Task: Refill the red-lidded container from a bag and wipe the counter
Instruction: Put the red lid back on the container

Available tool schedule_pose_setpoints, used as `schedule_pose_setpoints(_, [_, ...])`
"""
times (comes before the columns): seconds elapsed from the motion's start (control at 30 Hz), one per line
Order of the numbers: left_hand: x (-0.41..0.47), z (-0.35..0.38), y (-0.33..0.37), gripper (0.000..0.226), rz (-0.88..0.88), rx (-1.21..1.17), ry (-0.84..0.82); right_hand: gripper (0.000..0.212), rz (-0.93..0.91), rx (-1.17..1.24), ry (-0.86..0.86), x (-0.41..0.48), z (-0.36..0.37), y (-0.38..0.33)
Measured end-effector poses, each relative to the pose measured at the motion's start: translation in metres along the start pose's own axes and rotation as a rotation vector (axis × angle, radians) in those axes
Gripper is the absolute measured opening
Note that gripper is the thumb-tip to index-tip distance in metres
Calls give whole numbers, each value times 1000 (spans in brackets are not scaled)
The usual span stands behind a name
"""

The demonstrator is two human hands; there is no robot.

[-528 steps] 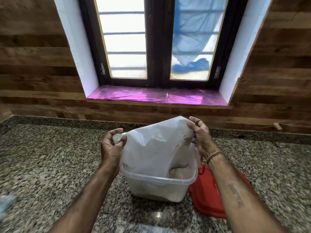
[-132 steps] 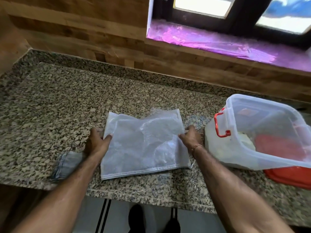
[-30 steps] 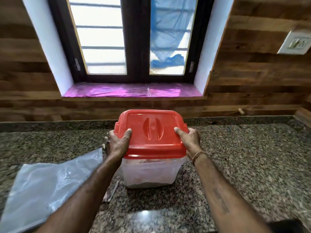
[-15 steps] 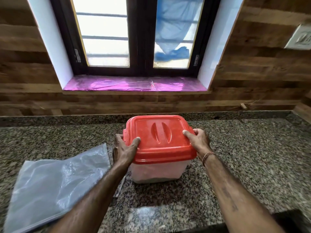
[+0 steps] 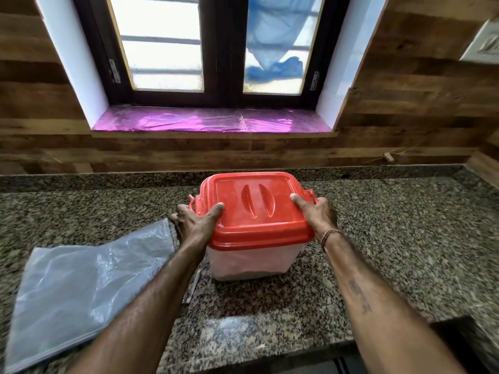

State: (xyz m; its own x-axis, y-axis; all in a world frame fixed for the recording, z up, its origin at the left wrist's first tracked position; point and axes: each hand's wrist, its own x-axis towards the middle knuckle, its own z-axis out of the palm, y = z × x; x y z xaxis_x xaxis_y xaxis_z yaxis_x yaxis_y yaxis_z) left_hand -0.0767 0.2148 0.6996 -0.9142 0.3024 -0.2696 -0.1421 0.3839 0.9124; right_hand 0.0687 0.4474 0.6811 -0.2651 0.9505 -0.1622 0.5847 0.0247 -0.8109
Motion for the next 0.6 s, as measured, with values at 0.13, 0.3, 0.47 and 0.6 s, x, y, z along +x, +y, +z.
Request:
schedule_pose_setpoints(0.13, [-1,0,-2,101,5,-69,-59,80,-76,-103,21,-2,-2,0])
schedule_pose_setpoints(0.3, [-3,1,-3,78,141,-30,-72,60,-168,-192,60,-5,2,-3])
schedule_pose_setpoints(0.47, [-3,4,-3,65,266,183,20,52,-286,-405,89,-17,3,-12])
schedule_pose_setpoints(0.6, [0,9,-2,68,286,364,41,50,-331,-542,111,-22,7,-19])
